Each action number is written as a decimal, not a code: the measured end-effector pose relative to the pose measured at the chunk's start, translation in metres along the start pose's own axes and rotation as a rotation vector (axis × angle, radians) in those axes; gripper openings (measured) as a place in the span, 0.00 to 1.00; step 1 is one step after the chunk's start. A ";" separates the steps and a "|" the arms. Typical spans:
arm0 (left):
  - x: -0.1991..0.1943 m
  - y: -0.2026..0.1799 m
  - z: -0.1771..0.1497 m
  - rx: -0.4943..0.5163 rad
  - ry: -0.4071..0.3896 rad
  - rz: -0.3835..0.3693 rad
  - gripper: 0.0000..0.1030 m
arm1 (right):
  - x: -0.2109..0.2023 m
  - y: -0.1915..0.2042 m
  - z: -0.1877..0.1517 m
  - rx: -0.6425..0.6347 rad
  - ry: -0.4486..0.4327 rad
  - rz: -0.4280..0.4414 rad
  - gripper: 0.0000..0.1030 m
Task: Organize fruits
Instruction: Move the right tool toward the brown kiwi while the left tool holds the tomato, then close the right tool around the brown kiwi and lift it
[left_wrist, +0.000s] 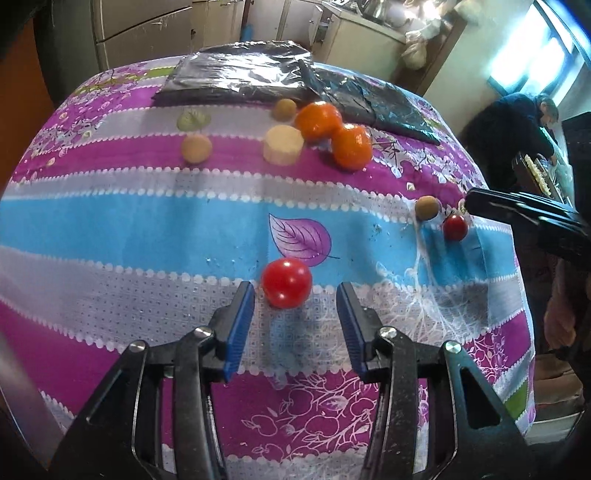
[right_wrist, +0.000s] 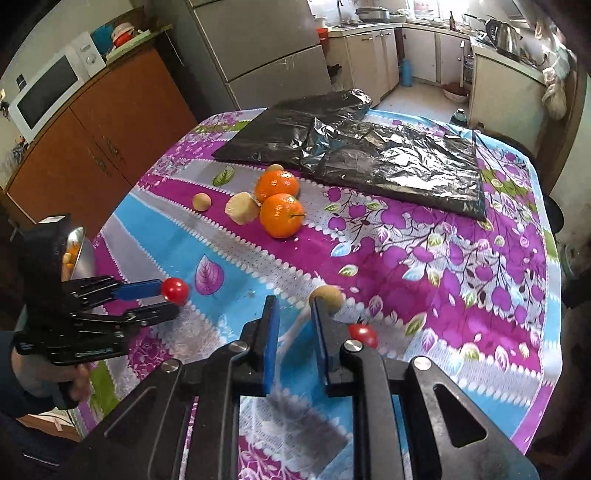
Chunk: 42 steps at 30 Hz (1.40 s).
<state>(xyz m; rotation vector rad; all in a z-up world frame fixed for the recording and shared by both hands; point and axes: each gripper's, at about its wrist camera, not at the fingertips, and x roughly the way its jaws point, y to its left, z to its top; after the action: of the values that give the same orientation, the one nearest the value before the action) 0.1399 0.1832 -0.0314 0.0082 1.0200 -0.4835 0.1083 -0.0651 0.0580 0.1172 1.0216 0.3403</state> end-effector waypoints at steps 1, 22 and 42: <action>0.001 0.000 0.000 0.001 0.003 0.001 0.45 | -0.001 0.001 -0.002 0.004 -0.001 0.002 0.18; 0.009 0.004 0.005 -0.018 0.001 0.021 0.46 | 0.062 -0.014 0.006 -0.082 0.130 -0.101 0.34; 0.013 0.000 0.002 0.002 -0.021 0.027 0.52 | 0.042 -0.005 -0.002 -0.045 0.102 -0.026 0.21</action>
<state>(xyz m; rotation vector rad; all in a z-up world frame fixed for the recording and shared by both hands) 0.1469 0.1773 -0.0411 0.0186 0.9975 -0.4587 0.1278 -0.0559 0.0219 0.0465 1.1144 0.3476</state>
